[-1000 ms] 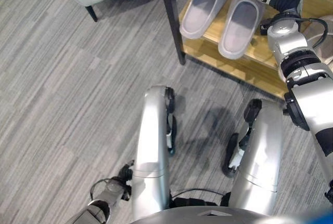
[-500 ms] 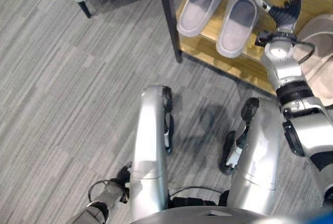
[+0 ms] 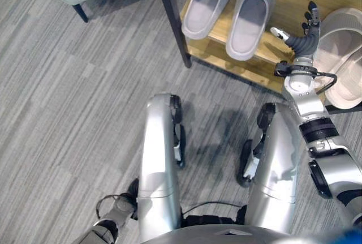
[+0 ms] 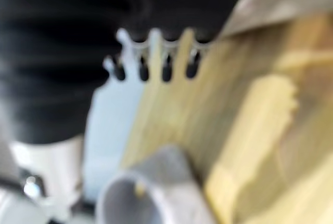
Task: Arrange the slippers neatly on the shoe rack.
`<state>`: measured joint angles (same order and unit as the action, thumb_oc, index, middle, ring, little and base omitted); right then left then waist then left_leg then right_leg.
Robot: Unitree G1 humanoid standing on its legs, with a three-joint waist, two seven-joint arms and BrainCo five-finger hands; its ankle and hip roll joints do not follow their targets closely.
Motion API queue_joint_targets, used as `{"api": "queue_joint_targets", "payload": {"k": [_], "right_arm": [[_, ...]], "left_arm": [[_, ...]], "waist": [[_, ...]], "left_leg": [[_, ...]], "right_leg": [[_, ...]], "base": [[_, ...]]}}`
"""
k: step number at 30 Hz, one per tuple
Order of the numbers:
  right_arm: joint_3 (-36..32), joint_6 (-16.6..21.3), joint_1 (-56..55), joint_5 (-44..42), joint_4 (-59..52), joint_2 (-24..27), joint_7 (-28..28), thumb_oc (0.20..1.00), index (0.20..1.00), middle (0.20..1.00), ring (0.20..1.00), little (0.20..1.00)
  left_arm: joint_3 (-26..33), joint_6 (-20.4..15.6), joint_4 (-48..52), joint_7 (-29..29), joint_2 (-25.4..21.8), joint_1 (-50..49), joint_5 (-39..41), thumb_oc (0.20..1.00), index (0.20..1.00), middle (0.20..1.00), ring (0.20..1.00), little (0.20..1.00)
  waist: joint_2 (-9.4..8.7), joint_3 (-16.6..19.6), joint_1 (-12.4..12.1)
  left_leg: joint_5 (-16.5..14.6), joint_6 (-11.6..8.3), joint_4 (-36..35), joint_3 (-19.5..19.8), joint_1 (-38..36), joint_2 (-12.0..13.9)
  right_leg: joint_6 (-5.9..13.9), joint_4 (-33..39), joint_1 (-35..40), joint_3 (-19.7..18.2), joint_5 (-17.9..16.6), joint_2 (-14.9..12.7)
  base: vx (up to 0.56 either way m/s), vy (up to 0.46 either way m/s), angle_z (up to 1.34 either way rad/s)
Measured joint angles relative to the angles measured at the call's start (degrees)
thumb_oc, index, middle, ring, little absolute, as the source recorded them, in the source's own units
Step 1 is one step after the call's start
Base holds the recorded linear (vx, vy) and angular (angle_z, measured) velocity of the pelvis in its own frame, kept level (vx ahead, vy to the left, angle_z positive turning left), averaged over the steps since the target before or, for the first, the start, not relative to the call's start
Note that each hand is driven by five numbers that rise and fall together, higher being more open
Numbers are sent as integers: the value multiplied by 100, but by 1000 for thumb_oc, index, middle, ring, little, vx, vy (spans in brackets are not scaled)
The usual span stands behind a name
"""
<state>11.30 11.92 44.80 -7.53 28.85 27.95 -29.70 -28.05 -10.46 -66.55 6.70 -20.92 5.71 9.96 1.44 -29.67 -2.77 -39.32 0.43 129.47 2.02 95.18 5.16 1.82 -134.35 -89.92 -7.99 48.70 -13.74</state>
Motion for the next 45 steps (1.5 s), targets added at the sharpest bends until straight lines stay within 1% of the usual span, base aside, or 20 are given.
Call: {"api": "queue_joint_targets", "payload": {"k": [5,11,16,17,20,22,26,41,45], "right_arm": [[311,10,0,480,-356,84,143,1000,1000,1000,1000,1000],[466,-26,-17,903,-747,146,304,1000,1000,1000,1000,1000],[470,-31,-675,902,-1247,140,491,1000,1000,1000,1000,1000],[462,-34,-791,904,-1313,136,513,1000,1000,1000,1000,1000],[434,-32,-1387,986,-1853,72,593,1000,1000,1000,1000,1000],[457,-34,-1463,1013,-1873,-6,649,1000,1000,1000,1000,1000],[463,-33,-1528,1013,-1873,-94,703,1000,1000,1000,1000,1000],[498,-34,-1521,980,-1857,-107,922,1000,1000,1000,1000,1000],[605,-33,-1314,876,-1546,-191,953,1000,1000,1000,1000,1000]], "left_arm": [[4,-22,1,7,-2,-25,-121,1000,1000,1000,1000,1000],[128,-45,7,23,-6,-23,-225,1000,1000,1000,1000,1000],[229,-46,7,49,0,-28,-225,1000,1000,1000,1000,1000],[230,-45,5,75,1,-23,-225,1000,1000,1000,1000,1000],[274,-33,-2,82,18,-22,-235,1000,1000,1000,1000,1000],[357,-31,-1,86,17,-22,-250,1000,1000,1000,1000,1000],[352,-27,5,93,17,-23,-263,1000,1000,1000,1000,1000],[354,-16,2,119,17,-23,-265,1000,1000,1000,1000,1000],[353,-5,-2,119,17,-20,-274,1000,1000,1000,1000,1000]], "waist": [[-4,-25,-7],[-13,-48,2],[-28,-58,12],[-39,-65,44],[-69,-80,51],[-85,-89,92],[-105,-96,99],[-120,-102,60],[-125,-99,38]], "left_leg": [[-1,-2,-2,-2,-1,-3],[-3,-5,-2,-5,-6,-5],[-4,-8,-2,-12,-8,-1],[-5,-11,-2,-12,-7,2],[-13,-24,-2,-16,-1,7],[-13,-24,-2,-16,-2,9],[-18,-34,-3,-17,-4,33],[-30,-34,10,-18,-12,44],[-30,-33,12,-16,-26,44]], "right_leg": [[-1,-3,-3,-3,0,0],[-1,-4,-5,-8,0,0],[1,-7,-15,-18,1,11],[2,-7,-21,-19,1,14],[10,-7,-36,-24,4,27],[10,-10,-40,-25,5,34],[10,-14,-60,-29,5,58],[-4,-23,-58,-30,-2,66],[-4,-27,-43,-31,-2,66]], "base": [[0,0,0],[0,0,0],[0,0,0],[0,0,0],[0,0,0],[0,0,0],[-2,0,-1],[0,0,0],[0,0,0]]}}
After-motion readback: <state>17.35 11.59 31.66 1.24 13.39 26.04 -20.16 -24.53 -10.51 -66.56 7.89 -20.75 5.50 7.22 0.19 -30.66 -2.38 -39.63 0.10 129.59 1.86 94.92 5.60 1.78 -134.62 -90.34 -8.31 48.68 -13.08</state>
